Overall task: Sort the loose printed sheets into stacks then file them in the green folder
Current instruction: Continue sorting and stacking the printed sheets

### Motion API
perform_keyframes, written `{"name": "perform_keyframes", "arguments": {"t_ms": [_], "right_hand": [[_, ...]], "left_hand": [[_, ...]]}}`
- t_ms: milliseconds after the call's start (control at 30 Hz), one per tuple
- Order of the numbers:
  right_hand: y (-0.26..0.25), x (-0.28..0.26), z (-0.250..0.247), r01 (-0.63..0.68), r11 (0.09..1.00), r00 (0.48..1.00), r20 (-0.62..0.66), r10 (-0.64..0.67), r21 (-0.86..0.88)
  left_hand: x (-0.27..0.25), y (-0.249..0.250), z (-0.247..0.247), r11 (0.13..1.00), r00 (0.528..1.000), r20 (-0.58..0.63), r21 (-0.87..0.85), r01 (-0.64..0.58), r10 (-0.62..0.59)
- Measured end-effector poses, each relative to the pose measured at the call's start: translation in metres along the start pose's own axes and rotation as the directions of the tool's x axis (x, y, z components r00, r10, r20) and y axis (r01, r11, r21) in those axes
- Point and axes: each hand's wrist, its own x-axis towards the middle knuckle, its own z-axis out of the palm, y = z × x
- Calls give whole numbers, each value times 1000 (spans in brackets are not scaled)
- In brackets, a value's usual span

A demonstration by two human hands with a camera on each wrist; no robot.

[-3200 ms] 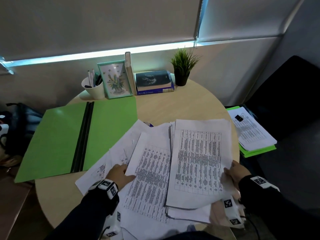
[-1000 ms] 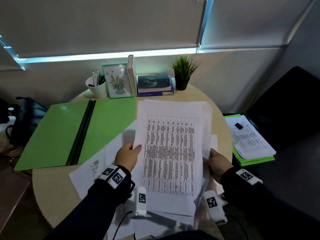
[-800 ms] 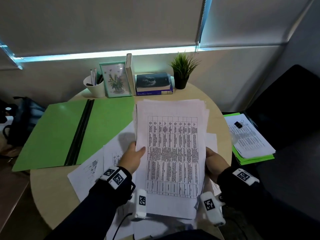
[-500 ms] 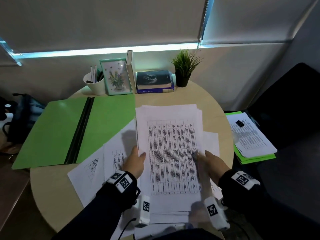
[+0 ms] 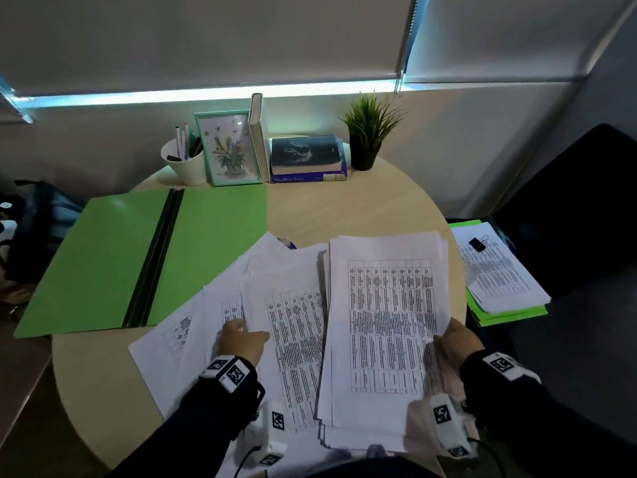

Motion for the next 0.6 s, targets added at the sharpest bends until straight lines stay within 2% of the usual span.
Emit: {"name": "perform_keyframes", "arguments": {"t_ms": [67, 200, 267, 433, 600], "right_hand": [[2, 3, 4, -17, 1000, 1000, 5, 17, -2], [2, 9, 6, -16, 996, 1000, 13, 17, -86], [2, 11, 6, -6, 992, 1000, 15, 7, -123], [4, 13, 6, 22, 983, 1000, 17, -19, -182], [4, 12, 6, 35, 983, 999, 15, -33, -179]], "left_hand": [[4, -5, 3, 996, 999, 50, -93, 7, -3], [1, -10, 12, 995, 986, 137, -53, -85, 92], [-1, -9, 15, 986, 980, 105, -26, -165, 167], [-2, -10, 10, 936, 953, 6, -191, -297, 303], [-7, -9, 3, 948, 947, 40, -36, -316, 318]]}}
